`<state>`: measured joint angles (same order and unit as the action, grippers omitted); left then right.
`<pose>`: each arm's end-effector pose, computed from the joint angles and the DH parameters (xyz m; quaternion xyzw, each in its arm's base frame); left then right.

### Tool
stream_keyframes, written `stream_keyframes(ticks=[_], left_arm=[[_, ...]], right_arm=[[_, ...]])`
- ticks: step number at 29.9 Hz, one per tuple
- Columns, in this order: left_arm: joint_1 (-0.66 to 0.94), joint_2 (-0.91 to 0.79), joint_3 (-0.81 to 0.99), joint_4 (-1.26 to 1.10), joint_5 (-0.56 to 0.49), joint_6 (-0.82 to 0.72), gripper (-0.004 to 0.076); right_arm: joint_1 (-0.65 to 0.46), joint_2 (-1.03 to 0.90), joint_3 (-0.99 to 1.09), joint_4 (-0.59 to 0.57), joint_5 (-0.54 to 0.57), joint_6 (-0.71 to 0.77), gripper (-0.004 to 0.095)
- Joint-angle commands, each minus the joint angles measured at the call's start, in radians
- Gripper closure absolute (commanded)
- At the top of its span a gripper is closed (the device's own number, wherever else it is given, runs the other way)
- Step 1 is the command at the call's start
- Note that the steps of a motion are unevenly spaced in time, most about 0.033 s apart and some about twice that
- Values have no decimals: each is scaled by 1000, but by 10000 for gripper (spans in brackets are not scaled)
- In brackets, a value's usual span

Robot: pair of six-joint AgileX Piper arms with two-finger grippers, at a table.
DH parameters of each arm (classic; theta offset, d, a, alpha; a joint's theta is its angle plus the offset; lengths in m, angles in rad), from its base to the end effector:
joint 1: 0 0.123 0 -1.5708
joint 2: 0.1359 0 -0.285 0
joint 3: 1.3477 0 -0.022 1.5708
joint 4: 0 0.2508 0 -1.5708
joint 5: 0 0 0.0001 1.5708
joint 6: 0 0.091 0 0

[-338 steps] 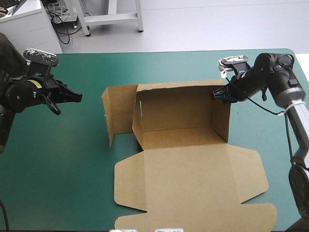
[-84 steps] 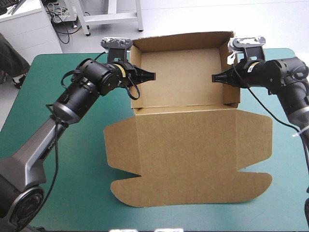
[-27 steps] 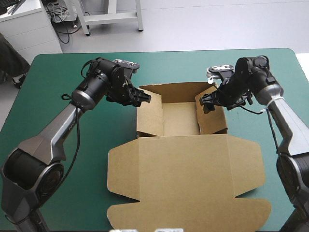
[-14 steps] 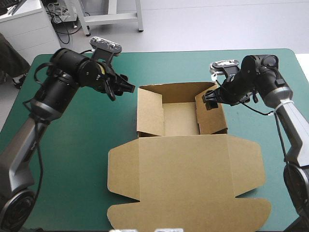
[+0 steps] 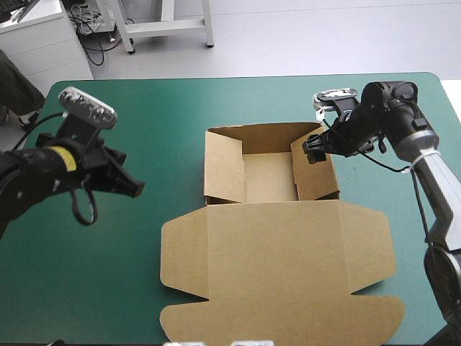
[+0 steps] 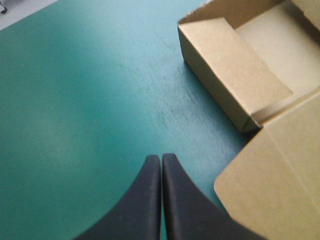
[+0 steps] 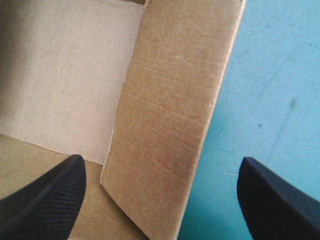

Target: Fold the box

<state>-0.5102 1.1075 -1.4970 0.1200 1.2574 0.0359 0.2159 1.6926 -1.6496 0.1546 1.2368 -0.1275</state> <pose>0.1668 -0.0815 0.4639 0.2437 0.8885 -0.0322 0.3874 0.3446 0.0891 0.3481 -0.1563 0.9667 0.0846 0.1839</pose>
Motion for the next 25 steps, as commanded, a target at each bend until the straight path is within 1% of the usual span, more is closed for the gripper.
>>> stream_keyframes(ticks=[1, 8, 13, 15, 20, 25], left_arm=[[-1, -125, 121, 10, 40, 2, 754], [-1, -337, 418, 10, 40, -9, 756], [-1, -432, 591, 8, 37, -62, 756], [-1, -457, 645, 8, 25, -85, 756], [-1, -500, 751, 8, -3, -88, 756], [-1, -516, 788, 10, -9, -88, 756]], right_arm=[[-3, -50, -32, 4, -7, -10, 147], [-3, -46, -30, 4, -59, -13, 148], [-3, -17, -30, 4, -68, -13, 149], [-3, 1, -30, 4, -70, -13, 149], [-3, 61, -30, 4, -98, -13, 160], [-3, 119, -30, 4, -127, -13, 248]])
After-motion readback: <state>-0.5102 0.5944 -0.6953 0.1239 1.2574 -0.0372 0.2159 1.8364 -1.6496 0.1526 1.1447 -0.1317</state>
